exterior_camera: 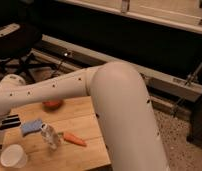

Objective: Place the eraser in the ceramic cup

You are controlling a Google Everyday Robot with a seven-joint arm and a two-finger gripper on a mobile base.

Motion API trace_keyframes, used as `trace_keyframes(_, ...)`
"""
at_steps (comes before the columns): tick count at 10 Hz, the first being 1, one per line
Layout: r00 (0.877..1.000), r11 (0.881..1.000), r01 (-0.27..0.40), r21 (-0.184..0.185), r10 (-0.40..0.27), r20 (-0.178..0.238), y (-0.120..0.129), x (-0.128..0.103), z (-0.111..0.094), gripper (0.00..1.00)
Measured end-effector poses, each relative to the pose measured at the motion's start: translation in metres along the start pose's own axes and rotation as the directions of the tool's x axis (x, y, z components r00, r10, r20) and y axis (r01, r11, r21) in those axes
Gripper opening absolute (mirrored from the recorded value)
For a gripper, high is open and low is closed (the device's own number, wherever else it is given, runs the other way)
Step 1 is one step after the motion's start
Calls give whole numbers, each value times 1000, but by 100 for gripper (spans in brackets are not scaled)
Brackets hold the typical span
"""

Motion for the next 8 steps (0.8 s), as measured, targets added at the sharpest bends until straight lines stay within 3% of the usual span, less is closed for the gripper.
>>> trace_keyframes(3,1000,999,16,-31,-16,-2,14,-10,2,0)
trace_keyframes(5,1000,998,20,-60,-20,1,21,-32,2,0)
trace_keyframes(7,1000,997,3,-80,0,27,25,-49,0,0)
trace_keyframes(8,998,996,-17,-85,22,61,25,-58,-2,0)
